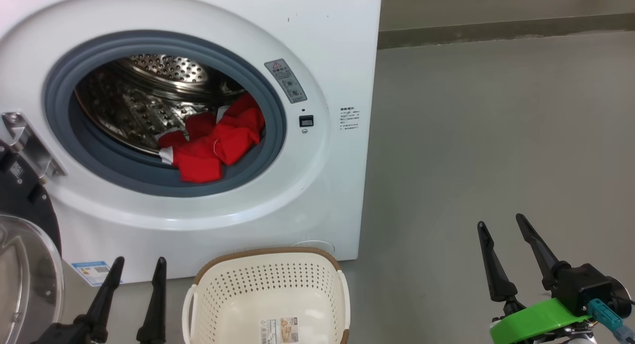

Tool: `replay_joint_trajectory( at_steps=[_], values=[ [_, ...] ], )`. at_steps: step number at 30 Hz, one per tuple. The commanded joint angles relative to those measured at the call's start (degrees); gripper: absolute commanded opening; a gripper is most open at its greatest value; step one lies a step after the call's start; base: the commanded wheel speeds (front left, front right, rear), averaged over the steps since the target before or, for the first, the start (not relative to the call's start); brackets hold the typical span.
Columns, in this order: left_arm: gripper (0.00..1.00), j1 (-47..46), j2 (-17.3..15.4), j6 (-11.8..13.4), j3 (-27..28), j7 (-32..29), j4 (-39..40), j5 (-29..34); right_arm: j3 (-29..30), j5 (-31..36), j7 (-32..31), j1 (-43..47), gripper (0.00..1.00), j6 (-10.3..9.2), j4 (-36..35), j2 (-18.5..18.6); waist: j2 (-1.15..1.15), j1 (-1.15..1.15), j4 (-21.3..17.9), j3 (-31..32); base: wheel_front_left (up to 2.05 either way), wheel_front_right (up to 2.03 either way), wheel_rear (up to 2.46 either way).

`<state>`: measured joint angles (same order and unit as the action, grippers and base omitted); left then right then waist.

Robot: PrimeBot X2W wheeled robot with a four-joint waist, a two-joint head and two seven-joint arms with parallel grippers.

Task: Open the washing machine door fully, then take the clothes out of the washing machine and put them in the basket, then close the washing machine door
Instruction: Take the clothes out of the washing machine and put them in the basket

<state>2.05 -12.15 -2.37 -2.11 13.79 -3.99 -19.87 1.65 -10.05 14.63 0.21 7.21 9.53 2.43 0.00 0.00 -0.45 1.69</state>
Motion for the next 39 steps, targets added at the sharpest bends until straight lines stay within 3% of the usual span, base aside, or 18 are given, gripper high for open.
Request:
replay_joint_trajectory(
  at_steps=[1, 13, 29, 36, 39],
  values=[
    [1.00, -2.1, -0.8, 0.6, 2.1, 0.6, 1.1, -0.5, -1.4, 0.1, 0.4, -0.6, 1.00, 0.28, -1.4, 0.4, 0.00, 0.00, 0.3, -0.3, 0.00, 0.00, 0.00],
    [1.00, -10.6, 1.4, 2.1, 2.4, 0.0, -1.4, -3.1, -2.4, 1.7, 0.4, -2.3, 1.00, 0.28, -2.2, 0.4, 0.00, 0.00, 3.0, -5.2, 0.00, 0.00, 0.00],
    [1.00, -26.4, 2.9, 3.0, 1.4, 0.4, -8.0, -3.4, -1.5, 2.9, 0.4, -10.3, 1.00, 0.28, -6.1, 0.4, 0.00, 0.00, 3.4, -18.1, 0.00, 0.00, 0.00],
    [1.00, -33.4, 3.2, 2.9, 0.9, 0.5, -12.7, -3.4, -2.0, 4.0, 0.4, -12.1, 1.00, 0.28, -7.1, 0.4, 0.00, 0.00, 3.7, -21.8, 0.00, 0.00, 0.00],
    [1.00, -36.9, 3.6, 1.8, 1.0, 0.6, -15.2, -4.7, -2.4, 4.0, 0.4, -12.7, 1.00, 0.28, -7.2, 0.4, 0.00, 0.00, 3.4, -23.4, 0.00, 0.00, 0.00]
  ],
)
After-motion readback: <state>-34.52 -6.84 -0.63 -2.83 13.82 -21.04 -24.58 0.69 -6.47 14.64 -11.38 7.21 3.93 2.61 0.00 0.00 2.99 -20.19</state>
